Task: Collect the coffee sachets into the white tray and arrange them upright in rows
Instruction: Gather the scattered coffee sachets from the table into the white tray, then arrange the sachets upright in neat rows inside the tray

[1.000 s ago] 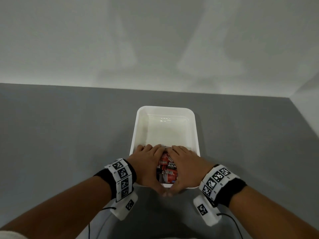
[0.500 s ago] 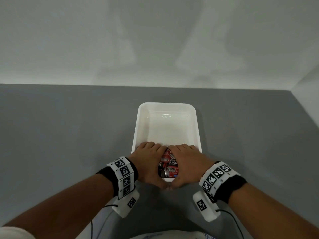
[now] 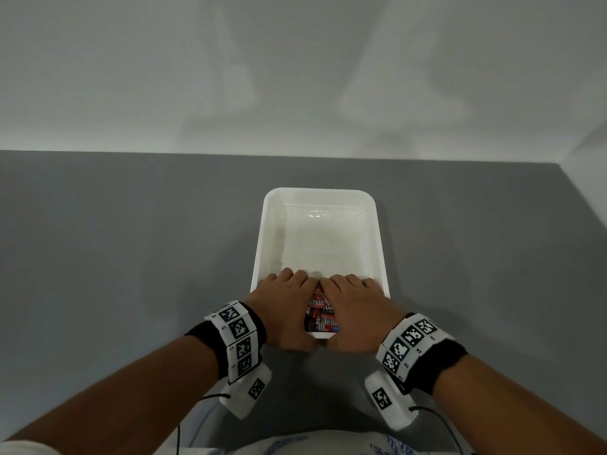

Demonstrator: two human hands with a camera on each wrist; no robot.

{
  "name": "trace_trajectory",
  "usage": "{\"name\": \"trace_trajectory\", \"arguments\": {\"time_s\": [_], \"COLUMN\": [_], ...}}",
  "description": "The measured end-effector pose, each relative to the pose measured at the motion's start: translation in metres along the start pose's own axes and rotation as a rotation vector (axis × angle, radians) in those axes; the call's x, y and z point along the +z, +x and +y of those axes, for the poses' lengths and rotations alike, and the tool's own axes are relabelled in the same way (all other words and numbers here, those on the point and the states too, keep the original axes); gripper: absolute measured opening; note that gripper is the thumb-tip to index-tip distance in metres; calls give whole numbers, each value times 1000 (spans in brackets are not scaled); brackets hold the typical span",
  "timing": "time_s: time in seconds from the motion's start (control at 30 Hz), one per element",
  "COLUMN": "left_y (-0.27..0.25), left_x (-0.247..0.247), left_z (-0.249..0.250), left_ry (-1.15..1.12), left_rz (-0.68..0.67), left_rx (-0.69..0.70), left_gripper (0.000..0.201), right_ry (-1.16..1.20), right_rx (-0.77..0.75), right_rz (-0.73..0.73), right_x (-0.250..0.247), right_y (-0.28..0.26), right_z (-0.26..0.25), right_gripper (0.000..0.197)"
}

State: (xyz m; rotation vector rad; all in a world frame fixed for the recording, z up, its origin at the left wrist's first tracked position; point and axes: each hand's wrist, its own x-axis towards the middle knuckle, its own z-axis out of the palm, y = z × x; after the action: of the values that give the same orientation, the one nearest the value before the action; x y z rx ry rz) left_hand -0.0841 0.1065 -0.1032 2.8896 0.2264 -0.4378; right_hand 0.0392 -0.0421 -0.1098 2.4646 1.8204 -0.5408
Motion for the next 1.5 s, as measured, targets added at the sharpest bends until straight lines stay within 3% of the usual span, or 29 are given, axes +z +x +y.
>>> {"name": "trace_trajectory", "arguments": {"time_s": [0.27,0.43,0.53,0.63,0.7,0.87,1.0,1.17,1.27,1.37,1.43,1.5], "left_y": [0,1,2,5,10,23,31,35,36,38,38,36], "left_x": [1,-11,-32,-47,-51,-56,-56,-52,-52,-56,-58,-61], "left_z": [2,-3,-9,-16,-18,-20,-25,-27,-24,-26,-29,-31], "left_ry": [10,-95,-208,-369,-391,-360,-311,-261,-220,-254,-347,-513], "left_rz": [-23,-66,-153,-234,-259,-221,-159,-135,-110,-11,69,129], "left_rx": [-27,-20,-57,-55,-64,-115,-120,-93,-74,-80,-93,-146], "left_gripper": [102,126,114,77,56,28,26,28,26,18,5,12], "right_ry": [-7,124,248,403,377,196,268,411,385,306,293,290], "right_rx": [33,38,91,149,161,104,111,101,86,67,73,108], "right_rz": [-13,-142,-249,-352,-386,-394,-355,-403,-434,-406,-367,-319], "right_x": [1,-19,-48,-71,-79,-89,-90,-84,-86,-86,-82,-77], "right_y": [1,2,1,2,6,16,22,23,24,27,29,34], "right_z": [-8,-1,8,21,29,33,38,37,38,40,39,37], "right_gripper": [90,127,134,120,107,74,71,87,76,52,39,43]}}
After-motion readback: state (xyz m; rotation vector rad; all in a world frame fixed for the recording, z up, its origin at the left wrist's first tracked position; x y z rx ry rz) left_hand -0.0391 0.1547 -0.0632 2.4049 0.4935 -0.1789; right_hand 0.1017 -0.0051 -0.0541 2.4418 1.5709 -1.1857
